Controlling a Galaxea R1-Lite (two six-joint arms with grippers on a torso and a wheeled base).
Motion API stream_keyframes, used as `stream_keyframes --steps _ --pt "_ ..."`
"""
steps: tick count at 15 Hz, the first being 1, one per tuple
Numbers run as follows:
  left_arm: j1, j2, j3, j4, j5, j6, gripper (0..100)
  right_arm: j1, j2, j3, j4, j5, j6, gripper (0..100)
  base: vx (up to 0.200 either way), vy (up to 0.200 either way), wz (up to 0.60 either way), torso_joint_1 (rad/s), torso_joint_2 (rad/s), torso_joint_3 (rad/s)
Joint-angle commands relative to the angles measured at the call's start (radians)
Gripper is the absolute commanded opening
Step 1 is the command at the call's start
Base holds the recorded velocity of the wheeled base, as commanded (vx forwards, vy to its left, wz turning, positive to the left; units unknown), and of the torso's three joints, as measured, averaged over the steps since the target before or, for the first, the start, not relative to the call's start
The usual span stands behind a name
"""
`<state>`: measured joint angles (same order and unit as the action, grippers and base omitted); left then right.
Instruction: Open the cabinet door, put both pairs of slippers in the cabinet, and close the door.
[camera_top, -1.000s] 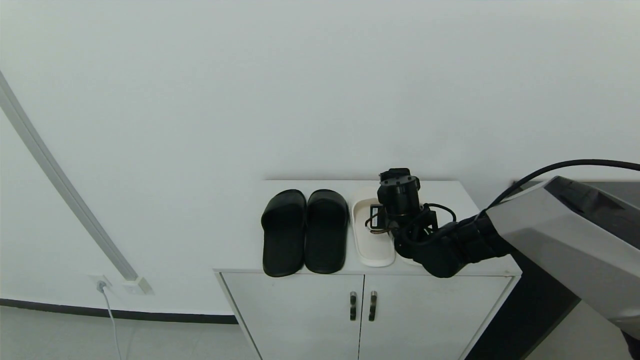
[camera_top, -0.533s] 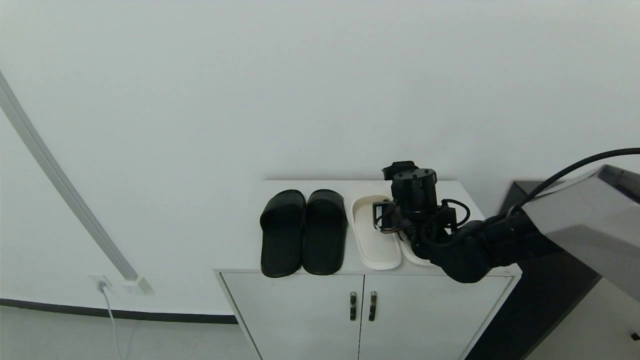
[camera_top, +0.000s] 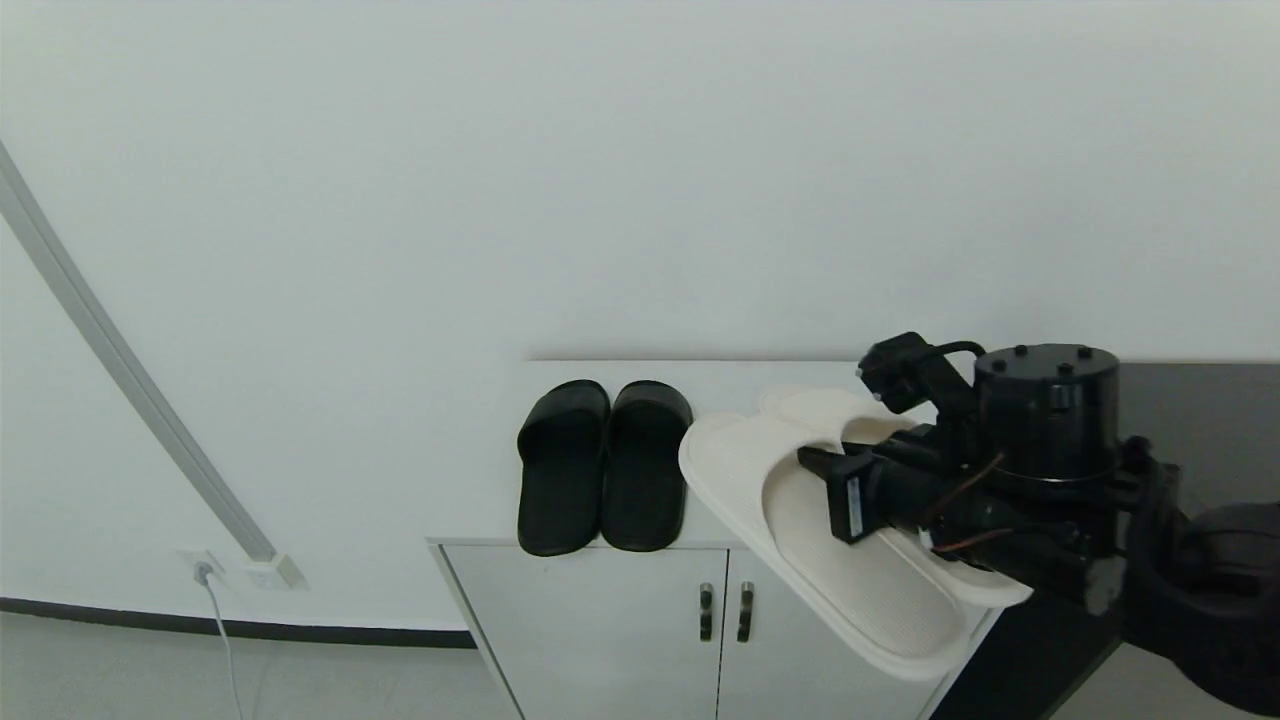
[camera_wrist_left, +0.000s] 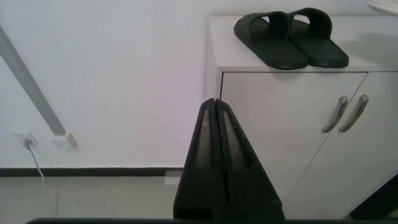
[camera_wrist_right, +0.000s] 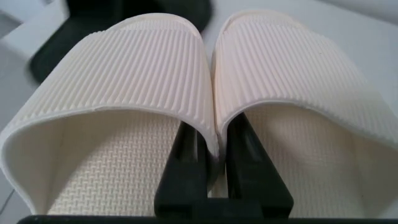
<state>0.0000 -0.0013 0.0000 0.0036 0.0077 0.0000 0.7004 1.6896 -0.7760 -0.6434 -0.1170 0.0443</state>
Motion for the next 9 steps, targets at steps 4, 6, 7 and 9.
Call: stream_keyframes --steps 4,6,7,9 --pt "0.002 0.001 0.0 -0.001 0.0 0.0 0 0.036 -0.238 0.089 0.165 0.142 0.003 0 0.0 0.0 0.0 0.0 0.0 0.0" --pt "0.0 0.001 0.0 -0.001 0.0 0.0 0 0.047 -0.238 0.096 0.165 0.143 0.003 0 0.0 0.0 0.0 0.0 0.0 0.0" --pt "0.002 0.001 0.0 -0.001 0.0 0.0 0 0.051 -0.238 0.098 0.165 0.142 0.003 0 0.0 0.0 0.0 0.0 0.0 0.0" --pt "0.002 0.001 0.0 0.001 0.0 0.0 0 0.051 -0.234 0.098 0.165 0.142 0.003 0 -0.2 0.0 0.0 0.0 0.0 0.0"
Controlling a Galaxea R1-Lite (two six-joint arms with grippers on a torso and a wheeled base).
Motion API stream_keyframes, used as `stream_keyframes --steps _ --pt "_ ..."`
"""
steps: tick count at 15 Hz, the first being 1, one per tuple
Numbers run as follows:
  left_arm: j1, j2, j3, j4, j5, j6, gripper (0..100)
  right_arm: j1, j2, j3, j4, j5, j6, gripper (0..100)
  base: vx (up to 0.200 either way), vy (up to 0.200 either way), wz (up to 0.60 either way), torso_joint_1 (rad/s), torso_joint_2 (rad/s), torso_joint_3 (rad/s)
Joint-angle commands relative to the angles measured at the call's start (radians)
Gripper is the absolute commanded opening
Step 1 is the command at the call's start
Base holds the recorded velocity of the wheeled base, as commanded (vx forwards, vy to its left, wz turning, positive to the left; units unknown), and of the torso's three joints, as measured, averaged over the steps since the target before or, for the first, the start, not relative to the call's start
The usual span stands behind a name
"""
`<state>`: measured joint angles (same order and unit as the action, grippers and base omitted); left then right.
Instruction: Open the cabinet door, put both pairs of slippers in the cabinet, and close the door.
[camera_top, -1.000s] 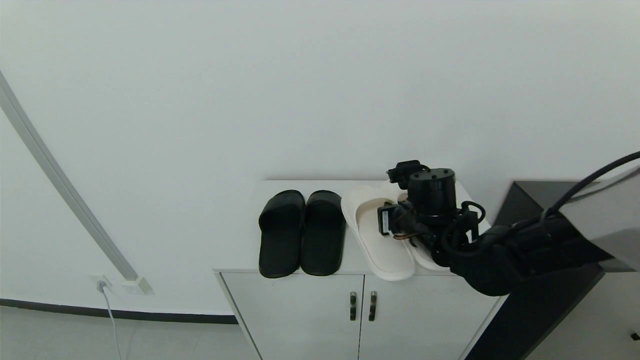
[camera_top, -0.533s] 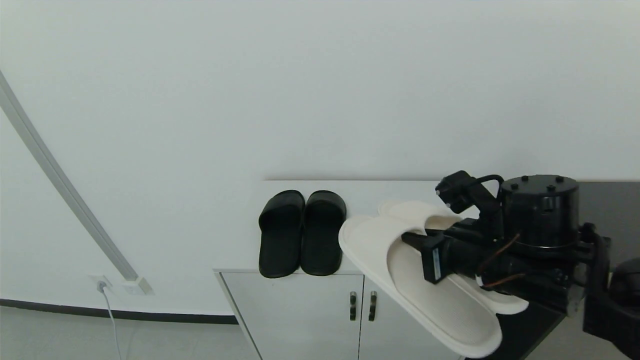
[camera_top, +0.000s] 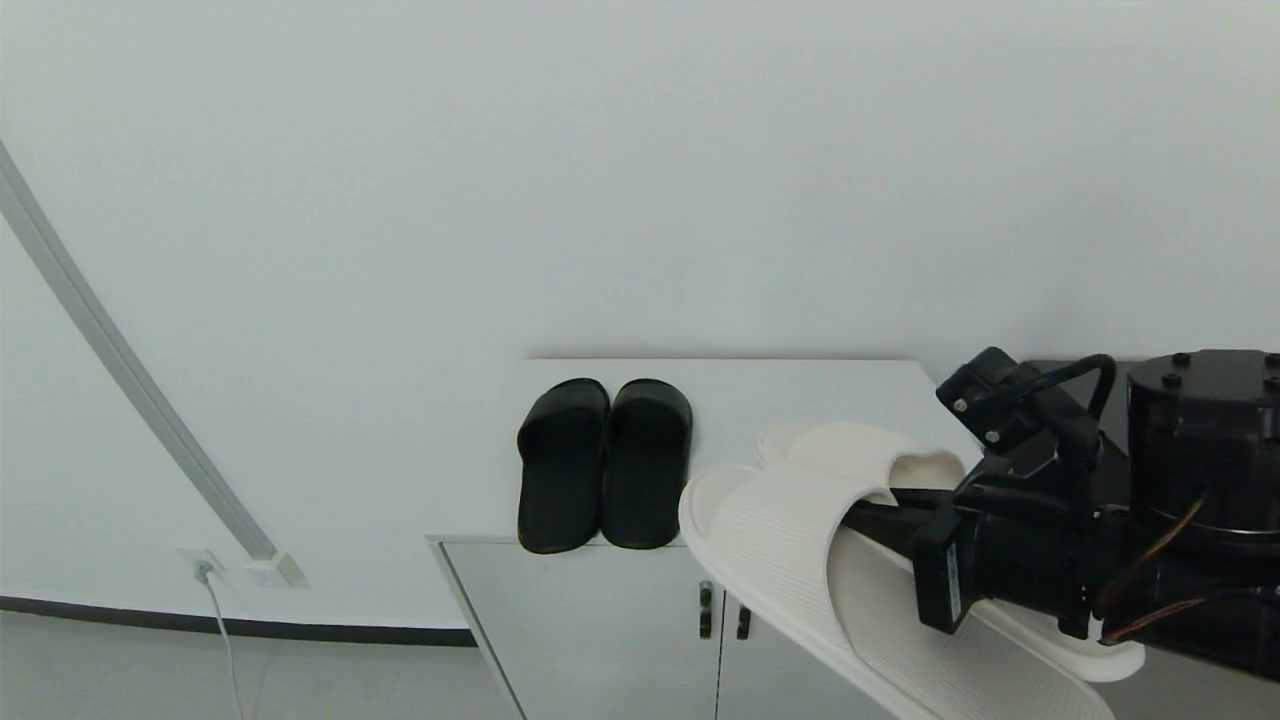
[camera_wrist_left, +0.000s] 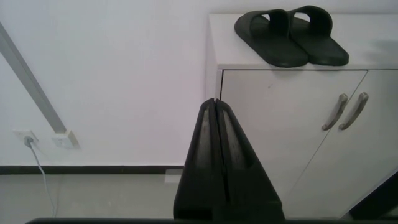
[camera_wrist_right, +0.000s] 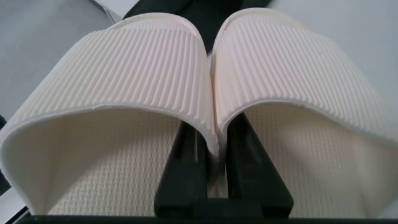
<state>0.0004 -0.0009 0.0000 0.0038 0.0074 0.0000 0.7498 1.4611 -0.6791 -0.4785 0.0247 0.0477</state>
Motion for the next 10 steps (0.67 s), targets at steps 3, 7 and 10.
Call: stream_keyframes --steps 3,7,10 --pt "0.0 0.001 0.0 -0.001 0.0 0.0 0 0.002 -0.001 0.009 -0.006 0.006 -0.002 0 -0.2 0.0 0.0 -0.002 0.0 -0.001" --pt "0.001 0.001 0.0 0.001 0.0 0.0 0 0.002 -0.001 0.026 -0.006 0.011 -0.006 0 -0.05 0.0 0.0 -0.002 0.0 0.003" --pt "0.001 0.001 0.0 -0.001 0.002 0.0 0 0.002 -0.001 0.029 -0.008 0.011 -0.006 0 0.0 0.0 0.0 0.0 0.0 0.0"
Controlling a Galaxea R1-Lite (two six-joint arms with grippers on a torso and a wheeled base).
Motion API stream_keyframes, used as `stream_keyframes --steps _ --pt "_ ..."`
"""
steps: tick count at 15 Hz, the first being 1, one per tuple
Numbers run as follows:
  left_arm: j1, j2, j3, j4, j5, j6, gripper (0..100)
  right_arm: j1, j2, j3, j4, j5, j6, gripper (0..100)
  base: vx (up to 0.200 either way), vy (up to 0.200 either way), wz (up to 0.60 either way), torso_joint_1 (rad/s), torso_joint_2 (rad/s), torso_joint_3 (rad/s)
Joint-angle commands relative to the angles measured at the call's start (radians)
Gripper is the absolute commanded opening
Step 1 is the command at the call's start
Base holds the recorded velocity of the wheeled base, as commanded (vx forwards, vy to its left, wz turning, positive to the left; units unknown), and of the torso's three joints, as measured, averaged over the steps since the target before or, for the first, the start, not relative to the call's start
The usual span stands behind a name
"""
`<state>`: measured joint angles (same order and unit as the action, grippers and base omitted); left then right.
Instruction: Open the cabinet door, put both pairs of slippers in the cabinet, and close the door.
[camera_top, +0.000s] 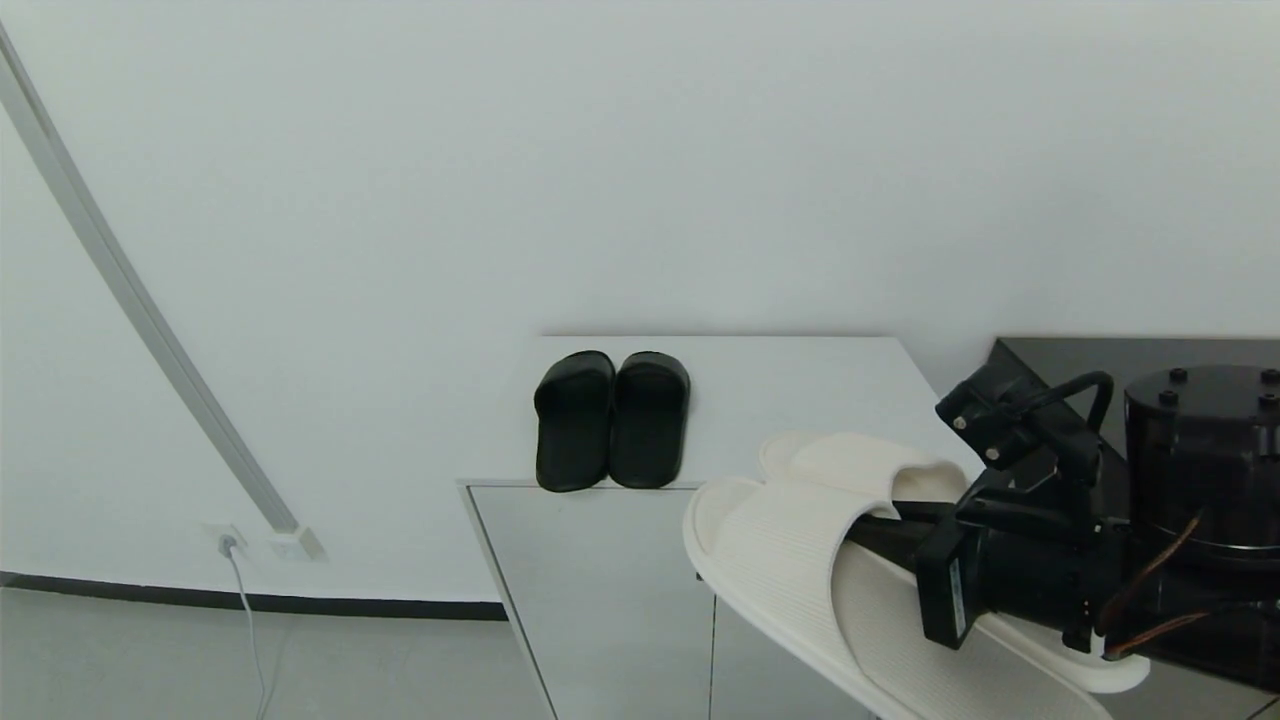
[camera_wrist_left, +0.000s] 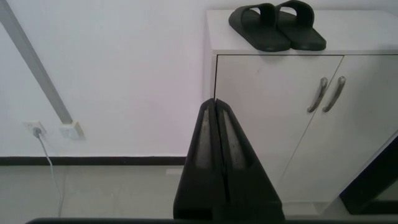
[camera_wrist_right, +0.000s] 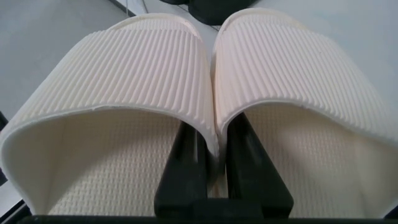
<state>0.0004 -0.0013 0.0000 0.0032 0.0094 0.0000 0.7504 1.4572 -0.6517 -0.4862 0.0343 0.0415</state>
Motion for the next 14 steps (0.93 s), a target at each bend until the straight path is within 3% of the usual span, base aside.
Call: stream_keyframes --steps 1,7,11,12,14 --pt "0.001 0.001 0.0 0.0 0.001 -0.002 0 0.001 0.003 0.001 0.0 0.001 0.0 0 0.0 0.0 0.0 0.0 0.0 0.0" --pt "0.0 0.001 0.0 0.0 0.0 0.0 0 0.003 0.003 0.018 0.0 -0.002 -0.003 0 0.0 0.0 0.0 0.0 0.0 0.0" --pt "0.0 0.001 0.0 0.0 -0.003 0.0 0 0.003 0.003 0.018 0.0 -0.001 -0.003 0 0.0 0.0 0.0 -0.146 0.33 0.182" --pt "0.001 0.001 0.0 0.001 -0.003 0.0 100 0.006 0.003 0.018 0.0 0.001 -0.003 0 0.0 0.0 0.0 -0.163 0.37 0.207" --pt "0.001 0.001 0.0 0.001 -0.003 0.0 100 0.006 0.006 0.023 0.0 0.001 -0.003 0 0.0 0.0 0.0 -0.178 0.42 0.237"
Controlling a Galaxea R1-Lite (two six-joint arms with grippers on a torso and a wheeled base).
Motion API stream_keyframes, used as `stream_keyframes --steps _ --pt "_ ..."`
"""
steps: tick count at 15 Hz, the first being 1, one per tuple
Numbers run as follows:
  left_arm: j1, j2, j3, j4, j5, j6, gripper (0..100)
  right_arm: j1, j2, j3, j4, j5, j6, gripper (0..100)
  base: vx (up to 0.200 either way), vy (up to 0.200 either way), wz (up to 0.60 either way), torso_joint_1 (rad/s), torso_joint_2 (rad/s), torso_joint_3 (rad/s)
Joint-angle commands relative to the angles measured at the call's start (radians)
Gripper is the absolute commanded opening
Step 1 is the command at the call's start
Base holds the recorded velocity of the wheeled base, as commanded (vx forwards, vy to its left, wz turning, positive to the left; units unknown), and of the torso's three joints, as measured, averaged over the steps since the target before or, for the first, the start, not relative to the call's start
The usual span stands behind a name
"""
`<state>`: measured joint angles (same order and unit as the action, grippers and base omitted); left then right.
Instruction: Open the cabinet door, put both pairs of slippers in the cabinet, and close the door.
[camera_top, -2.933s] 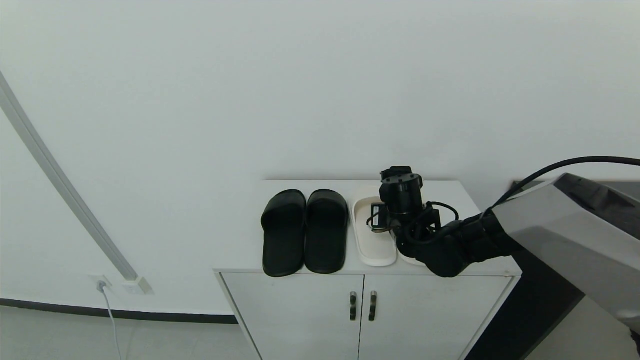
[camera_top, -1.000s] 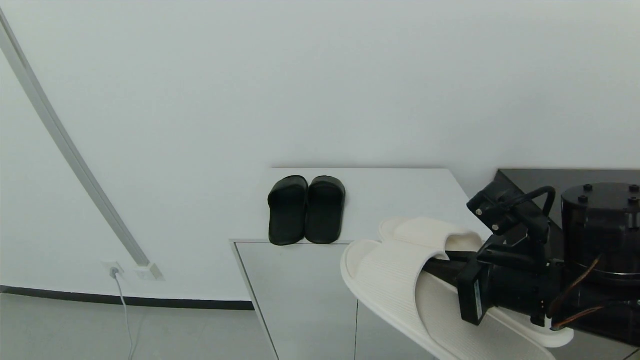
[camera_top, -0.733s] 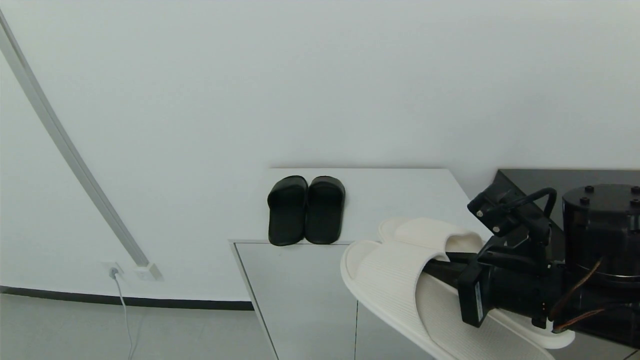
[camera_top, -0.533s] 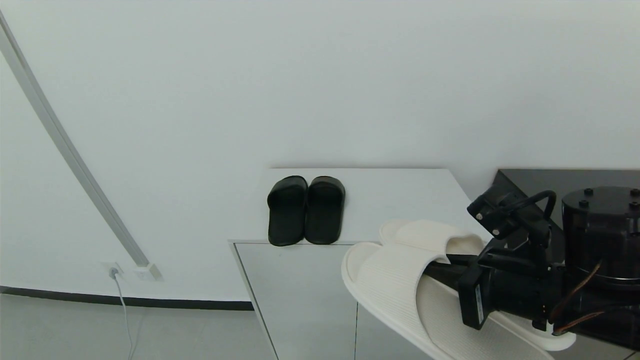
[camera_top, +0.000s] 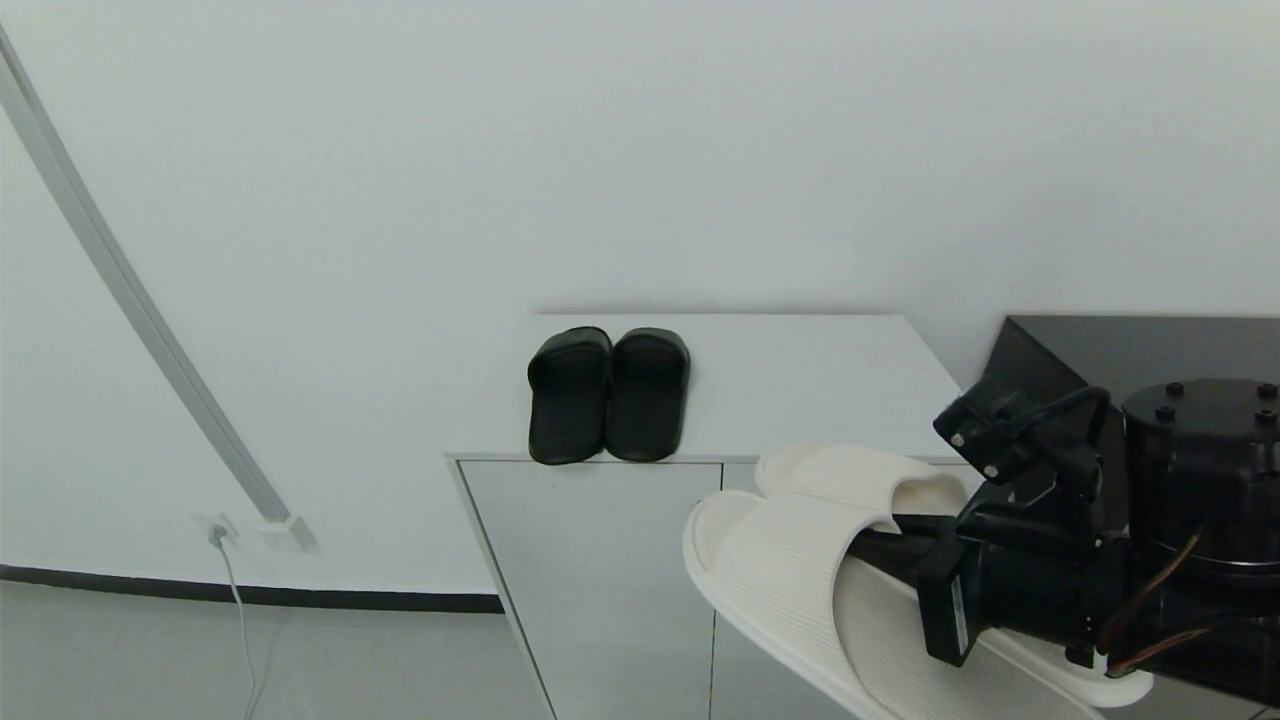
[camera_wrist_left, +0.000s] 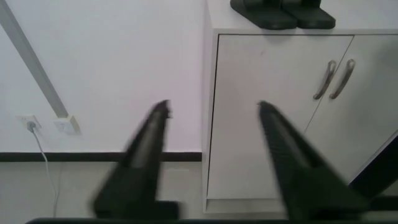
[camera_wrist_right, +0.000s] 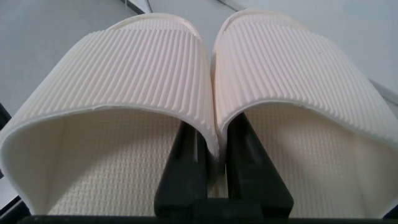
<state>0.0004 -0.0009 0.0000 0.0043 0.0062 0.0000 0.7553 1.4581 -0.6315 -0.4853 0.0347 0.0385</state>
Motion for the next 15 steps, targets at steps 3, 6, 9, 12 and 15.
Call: stream_keyframes --steps 3,6,9,12,15 --pt "0.0 0.001 0.0 0.0 0.001 0.0 100 0.004 0.007 0.007 -0.001 0.001 0.0 0 0.0 0.0 0.0 -0.225 0.53 0.305" --pt "0.001 0.001 -0.002 -0.001 0.001 -0.002 100 0.016 0.013 0.003 -0.001 0.002 0.001 0 0.0 0.0 0.0 -0.225 0.55 0.32" --pt "0.001 0.001 0.0 -0.001 0.005 0.002 100 0.013 0.07 0.019 -0.015 0.004 0.003 0 0.0 0.0 0.0 -0.212 0.53 0.325" --pt "0.0 0.001 0.0 -0.001 0.005 0.0 100 0.012 0.11 0.041 -0.091 -0.006 0.001 0 0.0 0.0 0.0 -0.188 0.51 0.321" --pt "0.001 0.001 0.0 -0.001 0.005 0.0 100 0.013 0.119 0.046 -0.105 -0.006 0.001 0 0.0 0.0 0.0 -0.173 0.5 0.323"
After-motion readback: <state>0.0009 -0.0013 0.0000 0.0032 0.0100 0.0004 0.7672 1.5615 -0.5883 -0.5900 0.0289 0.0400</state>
